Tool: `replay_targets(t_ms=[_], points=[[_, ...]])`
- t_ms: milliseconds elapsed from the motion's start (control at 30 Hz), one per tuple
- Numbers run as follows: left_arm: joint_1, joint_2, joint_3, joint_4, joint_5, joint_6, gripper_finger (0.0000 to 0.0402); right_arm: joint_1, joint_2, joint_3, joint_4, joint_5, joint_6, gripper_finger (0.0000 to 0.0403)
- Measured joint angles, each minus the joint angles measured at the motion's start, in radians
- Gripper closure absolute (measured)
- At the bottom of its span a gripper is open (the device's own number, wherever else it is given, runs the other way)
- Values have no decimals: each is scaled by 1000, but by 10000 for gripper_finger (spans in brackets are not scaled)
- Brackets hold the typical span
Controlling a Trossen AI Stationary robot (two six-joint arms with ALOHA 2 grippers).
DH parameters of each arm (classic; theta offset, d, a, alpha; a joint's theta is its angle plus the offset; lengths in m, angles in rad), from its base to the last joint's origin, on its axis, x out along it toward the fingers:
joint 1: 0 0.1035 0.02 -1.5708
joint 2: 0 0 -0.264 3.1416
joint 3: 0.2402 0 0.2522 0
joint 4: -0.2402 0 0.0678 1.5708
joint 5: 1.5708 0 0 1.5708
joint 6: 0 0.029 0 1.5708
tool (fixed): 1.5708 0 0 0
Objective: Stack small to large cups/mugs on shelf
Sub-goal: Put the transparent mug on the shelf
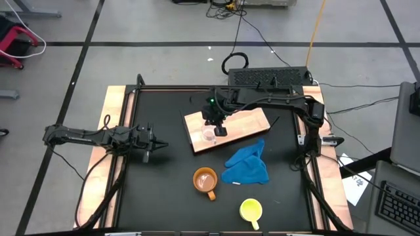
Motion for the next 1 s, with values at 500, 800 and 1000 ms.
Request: replay_targets(t_ms=[500,800,1000], points=[[0,0,0,0,0,0,378,0,6,0,16,-1,-114,403],[0,0,0,0,0,0,378,0,6,-8,78,-79,-86,403],[0,0,0,0,0,0,378,-7,6,-8,80,-72,-4,403]])
